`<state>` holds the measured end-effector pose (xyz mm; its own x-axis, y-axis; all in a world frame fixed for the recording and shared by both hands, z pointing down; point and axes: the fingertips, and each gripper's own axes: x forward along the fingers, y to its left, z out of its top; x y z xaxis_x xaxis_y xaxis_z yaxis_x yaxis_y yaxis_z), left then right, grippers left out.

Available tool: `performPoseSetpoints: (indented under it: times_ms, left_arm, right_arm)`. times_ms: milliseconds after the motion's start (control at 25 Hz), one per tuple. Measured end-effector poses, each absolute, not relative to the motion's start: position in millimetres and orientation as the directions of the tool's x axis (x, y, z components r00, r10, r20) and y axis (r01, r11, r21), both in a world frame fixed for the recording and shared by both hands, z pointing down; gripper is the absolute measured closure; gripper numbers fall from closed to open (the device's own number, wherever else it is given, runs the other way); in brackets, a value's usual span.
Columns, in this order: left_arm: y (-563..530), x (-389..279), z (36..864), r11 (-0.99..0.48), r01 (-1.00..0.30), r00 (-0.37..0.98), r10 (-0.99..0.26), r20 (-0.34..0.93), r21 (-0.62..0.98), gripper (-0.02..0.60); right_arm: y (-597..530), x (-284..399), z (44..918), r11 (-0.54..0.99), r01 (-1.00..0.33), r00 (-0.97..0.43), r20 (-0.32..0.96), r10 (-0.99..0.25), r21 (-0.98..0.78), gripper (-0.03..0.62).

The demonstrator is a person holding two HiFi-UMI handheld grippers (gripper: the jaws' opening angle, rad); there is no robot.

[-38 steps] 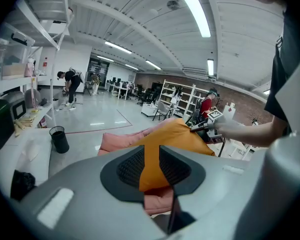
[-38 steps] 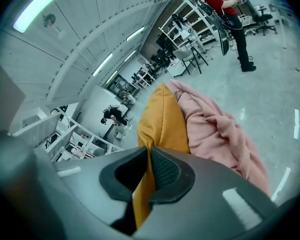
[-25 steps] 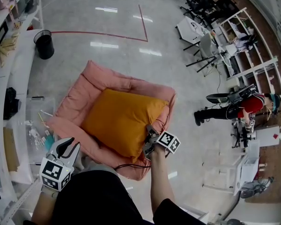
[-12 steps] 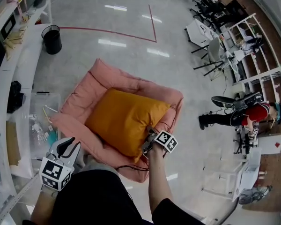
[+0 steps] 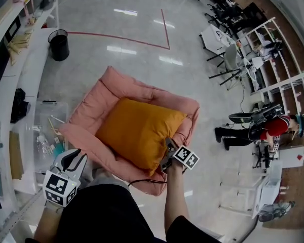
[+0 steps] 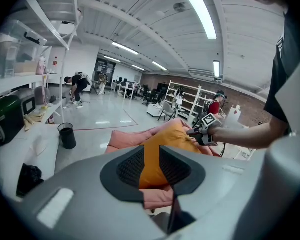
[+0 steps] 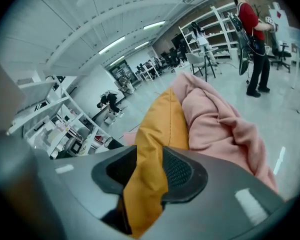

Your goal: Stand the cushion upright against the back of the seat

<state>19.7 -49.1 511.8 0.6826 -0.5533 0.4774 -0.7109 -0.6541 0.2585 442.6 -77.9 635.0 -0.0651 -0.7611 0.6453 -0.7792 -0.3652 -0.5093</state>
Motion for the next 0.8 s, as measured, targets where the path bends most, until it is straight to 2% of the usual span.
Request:
performPoseSetpoints:
  times_ms: [200,320,560,800]
  left_arm:
    - [-44.9,-2.9,502.1,-0.645,-0.721,0.677,-0.581,0.451,0.253,0.471]
    - [-40.6,-21.8,492.5,-0.630,-0.737,0.665,-0.612,0.428,0.244,0.472]
    - [-24.8,-82.5,480.4,-0.559,-0.794,0.606,-0.695,0.388,0.239,0.476]
    - [3.0,-160.7,473.0,-0.409,-0.884,0.466,-0.803,0.371,0.226,0.479]
  right_arm:
    - [-82.5,419.0,592.5,-0.287,-0.832,-0.063,0.596,-0.800,-0.474,0.451]
    - [-92.0,379.4,567.2,-0.193,-0.873,-0.106,0.561,-0.821,-0.447,0.490]
    - [-115.1,251.9,529.6,0.092,-0.914,-0.287,0.471,-0.834,-0.394,0.536]
    - [-132.8,89.9,495.8,0.445,-0.829,-0.553,0.378,-0.743,-0.337,0.580]
